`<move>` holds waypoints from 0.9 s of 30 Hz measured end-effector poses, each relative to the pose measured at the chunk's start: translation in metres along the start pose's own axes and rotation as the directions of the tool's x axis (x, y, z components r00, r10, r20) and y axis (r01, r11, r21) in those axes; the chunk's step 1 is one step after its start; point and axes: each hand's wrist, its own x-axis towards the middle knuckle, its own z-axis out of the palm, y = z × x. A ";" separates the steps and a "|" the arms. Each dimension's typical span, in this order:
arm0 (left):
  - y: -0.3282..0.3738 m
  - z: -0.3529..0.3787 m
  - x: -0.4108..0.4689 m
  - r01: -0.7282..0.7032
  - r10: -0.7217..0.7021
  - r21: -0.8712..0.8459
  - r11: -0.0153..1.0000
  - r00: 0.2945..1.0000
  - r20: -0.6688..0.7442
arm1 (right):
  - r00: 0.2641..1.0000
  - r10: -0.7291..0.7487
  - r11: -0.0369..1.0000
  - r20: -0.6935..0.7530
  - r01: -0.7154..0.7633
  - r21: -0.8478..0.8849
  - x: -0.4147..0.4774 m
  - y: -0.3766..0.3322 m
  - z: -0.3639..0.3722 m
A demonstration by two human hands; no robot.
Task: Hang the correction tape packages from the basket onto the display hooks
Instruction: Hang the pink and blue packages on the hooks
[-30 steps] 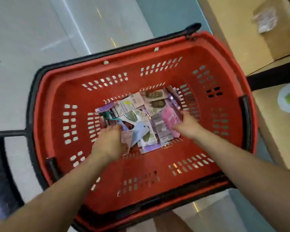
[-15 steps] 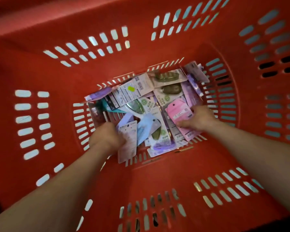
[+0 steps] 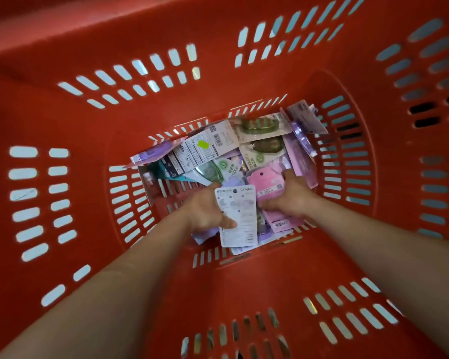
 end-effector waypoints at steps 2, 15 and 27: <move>-0.004 0.004 0.000 0.000 -0.002 -0.061 0.998 1.000 -0.028 | 1.000 -0.022 0.997 0.005 0.021 0.067 -0.002 0.002 0.003; 0.051 -0.022 -0.111 -0.118 -0.007 -0.701 0.703 0.985 -0.172 | 0.955 -0.203 0.735 -0.215 0.294 0.611 -0.077 -0.020 -0.054; 0.123 -0.064 -0.219 -0.133 0.085 -0.642 0.755 0.991 -0.105 | 0.870 -0.481 0.668 -0.107 0.442 0.599 -0.223 -0.068 -0.112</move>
